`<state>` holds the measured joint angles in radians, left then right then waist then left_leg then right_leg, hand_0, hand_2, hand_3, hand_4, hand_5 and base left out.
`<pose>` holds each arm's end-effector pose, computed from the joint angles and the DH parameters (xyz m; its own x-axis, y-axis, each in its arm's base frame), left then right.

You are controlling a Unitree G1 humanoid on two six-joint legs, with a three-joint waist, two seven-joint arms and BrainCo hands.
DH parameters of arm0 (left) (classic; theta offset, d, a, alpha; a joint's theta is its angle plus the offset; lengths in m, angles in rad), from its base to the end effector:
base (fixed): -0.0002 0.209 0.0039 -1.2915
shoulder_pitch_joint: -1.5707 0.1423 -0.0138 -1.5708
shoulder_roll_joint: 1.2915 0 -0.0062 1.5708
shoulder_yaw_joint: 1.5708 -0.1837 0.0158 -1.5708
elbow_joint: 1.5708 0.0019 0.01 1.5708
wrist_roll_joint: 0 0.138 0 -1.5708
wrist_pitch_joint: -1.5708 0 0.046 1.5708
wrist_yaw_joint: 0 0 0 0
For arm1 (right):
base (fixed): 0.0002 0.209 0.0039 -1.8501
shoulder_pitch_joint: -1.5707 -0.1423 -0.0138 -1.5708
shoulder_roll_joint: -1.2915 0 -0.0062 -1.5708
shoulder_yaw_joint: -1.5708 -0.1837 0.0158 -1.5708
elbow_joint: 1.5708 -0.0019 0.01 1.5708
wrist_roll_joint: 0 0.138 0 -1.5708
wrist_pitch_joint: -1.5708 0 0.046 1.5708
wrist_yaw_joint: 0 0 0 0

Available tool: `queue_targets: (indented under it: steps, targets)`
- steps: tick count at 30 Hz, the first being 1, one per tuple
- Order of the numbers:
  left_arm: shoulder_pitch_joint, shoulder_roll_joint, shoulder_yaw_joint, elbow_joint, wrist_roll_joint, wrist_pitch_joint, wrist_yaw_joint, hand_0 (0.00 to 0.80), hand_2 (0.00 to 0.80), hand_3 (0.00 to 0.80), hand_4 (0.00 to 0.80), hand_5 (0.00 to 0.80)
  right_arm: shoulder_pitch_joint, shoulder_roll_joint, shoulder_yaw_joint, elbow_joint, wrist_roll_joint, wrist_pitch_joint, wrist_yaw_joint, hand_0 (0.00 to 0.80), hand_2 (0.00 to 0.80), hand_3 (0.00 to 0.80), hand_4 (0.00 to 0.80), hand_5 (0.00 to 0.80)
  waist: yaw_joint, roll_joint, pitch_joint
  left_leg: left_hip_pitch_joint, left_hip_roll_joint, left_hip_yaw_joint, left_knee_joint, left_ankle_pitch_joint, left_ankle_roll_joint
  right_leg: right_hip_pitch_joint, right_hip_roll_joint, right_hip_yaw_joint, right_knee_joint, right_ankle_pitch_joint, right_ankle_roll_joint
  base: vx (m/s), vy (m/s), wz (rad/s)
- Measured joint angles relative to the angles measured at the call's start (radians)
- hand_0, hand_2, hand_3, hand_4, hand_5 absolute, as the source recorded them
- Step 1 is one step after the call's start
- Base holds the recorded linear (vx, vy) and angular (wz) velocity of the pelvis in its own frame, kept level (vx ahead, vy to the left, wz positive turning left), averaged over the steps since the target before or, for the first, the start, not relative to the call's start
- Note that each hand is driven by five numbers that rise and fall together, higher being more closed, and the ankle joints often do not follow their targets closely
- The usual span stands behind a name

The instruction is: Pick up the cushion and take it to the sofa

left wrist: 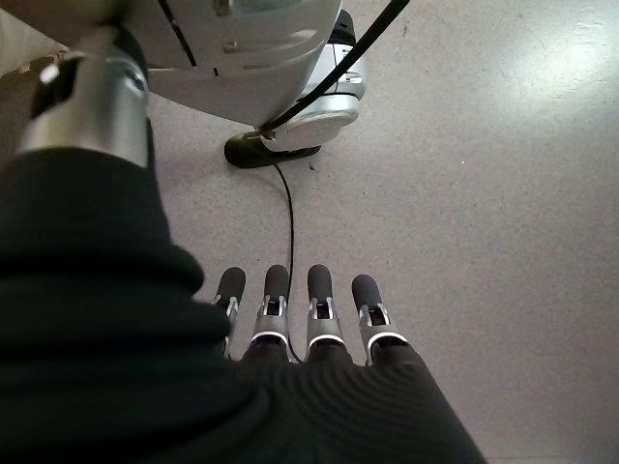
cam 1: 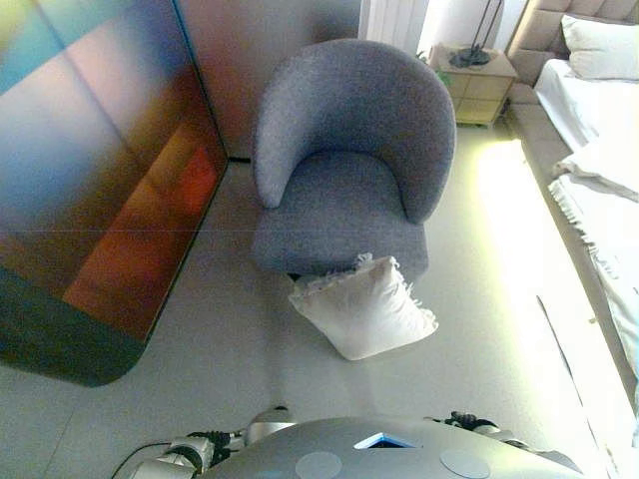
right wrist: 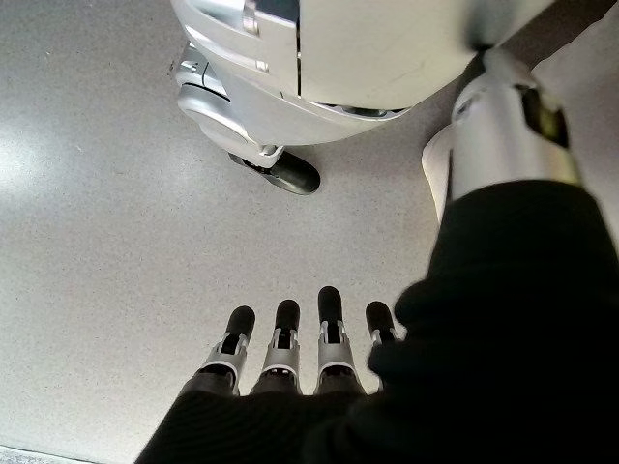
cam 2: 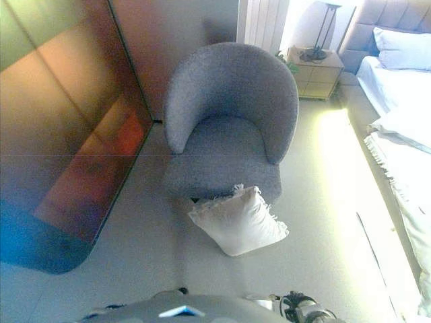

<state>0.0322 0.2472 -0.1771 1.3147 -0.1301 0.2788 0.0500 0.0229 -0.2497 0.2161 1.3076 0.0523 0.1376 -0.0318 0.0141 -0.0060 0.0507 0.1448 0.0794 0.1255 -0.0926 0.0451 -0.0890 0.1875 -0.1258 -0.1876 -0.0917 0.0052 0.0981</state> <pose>0.0312 0.2298 -0.1208 -0.0560 0.2621 -0.9634 0.0521 0.9644 0.2593 0.0423 -0.2287 -0.1205 0.1034 -0.2434 -0.9644 -0.1608 0.9528 -0.2577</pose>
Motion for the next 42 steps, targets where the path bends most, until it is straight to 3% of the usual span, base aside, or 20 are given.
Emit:
queue_targets:
  steps: [28,42]
  targets:
    - [0.000,0.003,0.000,0.000,0.000,-0.008,-0.011,0.000,0.000,0.000,0.000,0.000,0.001,0.000,-0.007,0.001,0.000,0.000,0.000,0.000,0.000,0.000,0.000,0.000,0.000,-0.006,-0.002,0.000,0.000,0.001,0.000,0.000,0.000,0.000,0.000,0.000,0.000,0.000,0.000,0.001,0.000,0.00]
    - [0.000,0.003,0.000,0.002,0.000,-0.011,0.011,0.000,0.000,0.000,0.000,0.000,0.000,0.001,-0.007,0.003,-0.001,0.006,0.001,0.000,0.000,0.000,0.000,0.000,0.001,-0.008,-0.001,0.000,0.008,0.004,0.017,-0.001,-0.002,0.000,0.009,0.014,0.002,-0.002,-0.004,-0.005,-0.100,-0.02]
